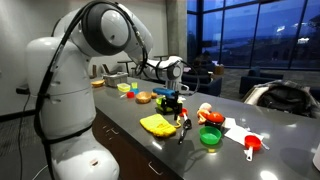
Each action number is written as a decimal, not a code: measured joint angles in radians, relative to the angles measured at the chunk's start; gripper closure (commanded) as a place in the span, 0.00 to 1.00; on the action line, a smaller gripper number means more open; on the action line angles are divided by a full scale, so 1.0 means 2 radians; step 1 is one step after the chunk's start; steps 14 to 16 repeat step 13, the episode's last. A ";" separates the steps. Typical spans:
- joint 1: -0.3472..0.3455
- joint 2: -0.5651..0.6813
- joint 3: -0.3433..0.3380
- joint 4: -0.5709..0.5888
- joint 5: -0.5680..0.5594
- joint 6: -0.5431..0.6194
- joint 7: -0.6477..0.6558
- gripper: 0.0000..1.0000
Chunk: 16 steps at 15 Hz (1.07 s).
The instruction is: Use the spoon to stir the contents in the green bowl
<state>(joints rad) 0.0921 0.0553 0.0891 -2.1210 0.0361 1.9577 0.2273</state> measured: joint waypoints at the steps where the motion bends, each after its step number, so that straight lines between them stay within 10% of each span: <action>1: 0.005 -0.008 0.003 -0.006 -0.015 0.001 0.021 0.00; 16: 0.043 -0.074 0.061 0.015 -0.161 -0.072 0.171 0.00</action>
